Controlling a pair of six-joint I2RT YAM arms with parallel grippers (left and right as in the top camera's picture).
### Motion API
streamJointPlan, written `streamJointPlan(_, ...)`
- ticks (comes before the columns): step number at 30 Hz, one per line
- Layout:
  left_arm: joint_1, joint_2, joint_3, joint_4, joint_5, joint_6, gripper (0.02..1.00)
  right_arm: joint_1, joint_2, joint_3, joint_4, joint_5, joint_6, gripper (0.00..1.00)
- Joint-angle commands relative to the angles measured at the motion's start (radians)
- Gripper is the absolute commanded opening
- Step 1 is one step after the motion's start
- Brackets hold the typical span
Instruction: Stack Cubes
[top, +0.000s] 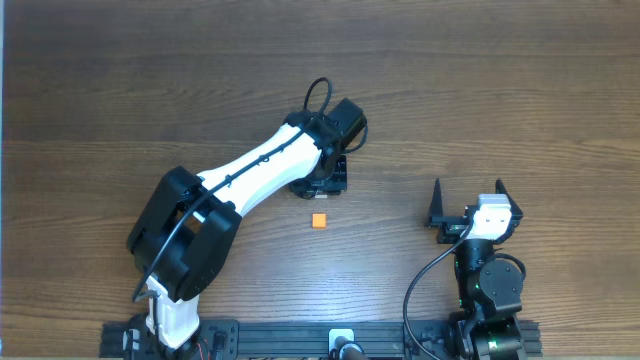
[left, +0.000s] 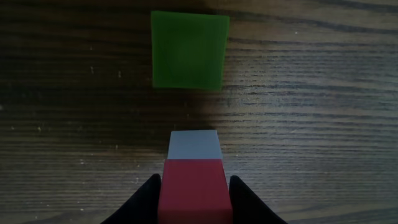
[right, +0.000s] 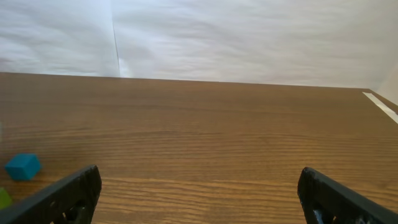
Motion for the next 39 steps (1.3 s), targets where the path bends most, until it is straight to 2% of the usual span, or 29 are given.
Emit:
streamJointPlan(1,-0.003,0.020,0.010,0.000,0.011,0.010,0.369,-0.006,-0.011,-0.009,0.000,-0.007,-0.004,0.993)
streamJointPlan(11,-0.003,0.020,0.010,0.008,0.015,0.010,0.457,-0.006,-0.011,-0.009,0.000,-0.007,-0.005,0.993)
streamJointPlan(14,-0.003,0.020,0.010,0.007,0.015,0.010,0.570,-0.006,-0.011,-0.009,0.000,-0.007,-0.004,0.991)
streamJointPlan(17,-0.003,0.019,0.010,0.007,0.015,0.010,0.636,-0.006,-0.011,-0.009,0.000,-0.007,-0.004,0.991)
streamJointPlan(28,-0.034,-0.072,0.010,-0.018,0.022,0.001,0.689,-0.006,-0.011,-0.009,0.000,-0.007,-0.004,0.991)
streamJointPlan(34,-0.106,-0.153,-0.006,-0.072,-0.027,-0.105,0.687,-0.006,-0.011,-0.009,0.000,-0.007,-0.004,0.991)
streamJointPlan(39,-0.128,-0.281,-0.163,-0.044,0.002,-0.210,0.687,-0.006,-0.011,-0.009,0.000,-0.007,-0.004,0.993)
